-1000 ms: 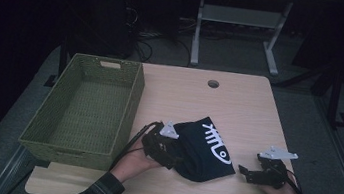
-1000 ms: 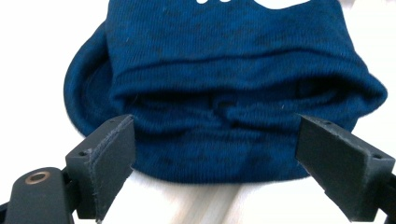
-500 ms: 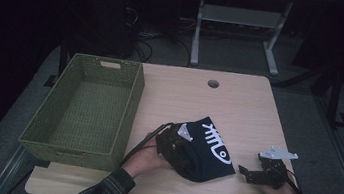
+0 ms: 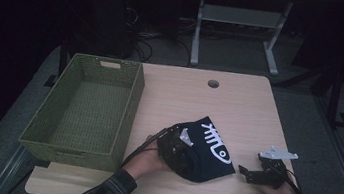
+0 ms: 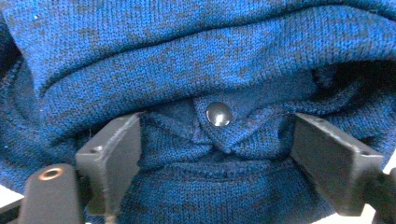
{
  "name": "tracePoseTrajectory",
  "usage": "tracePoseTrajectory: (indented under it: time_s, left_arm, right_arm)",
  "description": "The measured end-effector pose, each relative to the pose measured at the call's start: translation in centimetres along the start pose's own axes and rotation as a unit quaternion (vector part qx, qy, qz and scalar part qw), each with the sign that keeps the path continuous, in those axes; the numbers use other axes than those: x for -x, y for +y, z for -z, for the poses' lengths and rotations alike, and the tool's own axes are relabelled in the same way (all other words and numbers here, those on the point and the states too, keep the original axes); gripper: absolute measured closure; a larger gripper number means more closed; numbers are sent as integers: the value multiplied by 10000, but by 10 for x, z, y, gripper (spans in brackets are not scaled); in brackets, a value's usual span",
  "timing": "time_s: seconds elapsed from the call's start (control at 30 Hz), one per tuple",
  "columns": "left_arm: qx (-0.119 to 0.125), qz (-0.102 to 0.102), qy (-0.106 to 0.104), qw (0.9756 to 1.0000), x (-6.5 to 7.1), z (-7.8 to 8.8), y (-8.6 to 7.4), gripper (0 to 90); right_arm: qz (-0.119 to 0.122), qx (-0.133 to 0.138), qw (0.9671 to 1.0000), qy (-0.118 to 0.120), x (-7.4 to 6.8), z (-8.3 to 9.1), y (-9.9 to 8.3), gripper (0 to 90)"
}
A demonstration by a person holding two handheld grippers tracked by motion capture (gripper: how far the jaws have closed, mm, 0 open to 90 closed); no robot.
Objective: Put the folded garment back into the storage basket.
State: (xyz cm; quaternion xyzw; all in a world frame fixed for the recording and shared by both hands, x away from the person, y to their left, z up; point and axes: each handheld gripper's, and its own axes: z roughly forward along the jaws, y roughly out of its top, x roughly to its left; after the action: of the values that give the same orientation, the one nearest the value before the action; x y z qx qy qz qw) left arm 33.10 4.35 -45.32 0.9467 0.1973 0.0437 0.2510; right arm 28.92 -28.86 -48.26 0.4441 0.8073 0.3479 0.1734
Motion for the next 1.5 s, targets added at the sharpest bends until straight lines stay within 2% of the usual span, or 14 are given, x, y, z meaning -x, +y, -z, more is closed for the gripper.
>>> tracePoseTrajectory:
  time_s: [0.07, 0.17, 0.2, 0.33, 0.43, 0.47, 0.63, 0.7, 0.87, 1.17, 1.5]
  left_arm:
    - [-97, -62, 51, 9999, -1, 2, 1, 245]
    - [-110, -35, 80, 9999, -1, 3, 2, 309]
    - [-194, -87, 78, 9997, -3, 5, 4, 395]
    - [-211, -29, 82, 9997, -7, 7, 5, 582]
    - [-251, -46, 99, 9996, -11, 7, 6, 658]
    - [-216, 51, 48, 9997, -12, 7, 6, 670]
    - [-132, 177, -35, 9998, -14, 9, 5, 691]
    - [-66, 286, -116, 9995, -16, 11, 5, 693]
    - [54, 364, -192, 9991, -15, 19, 8, 696]
    - [149, 380, -268, 9988, -12, 35, 18, 697]
    - [333, 438, -354, 9979, -18, 57, 31, 701]
  right_arm:
    - [0, 0, 10000, 0, 0, 0, 0, 93]
    - [0, -1, 10000, -2, 0, 0, 0, 91]
    - [-9, 2, 10000, -9, 0, 0, 0, 91]
    - [-8, 3, 10000, -10, 0, 0, 0, 91]
    - [-7, 1, 10000, -9, 0, 0, 0, 91]
    - [-5, -1, 10000, -10, 0, 0, 0, 90]
    - [-8, 7, 10000, -9, 0, 0, 0, 91]
    - [-10, 10, 10000, -11, 0, 0, 0, 90]
    - [-10, 9, 10000, -11, 0, 0, 0, 90]
    - [-12, 10, 10000, -11, 0, 0, 0, 90]
    - [-16, 7, 10000, -10, 0, 0, 0, 90]
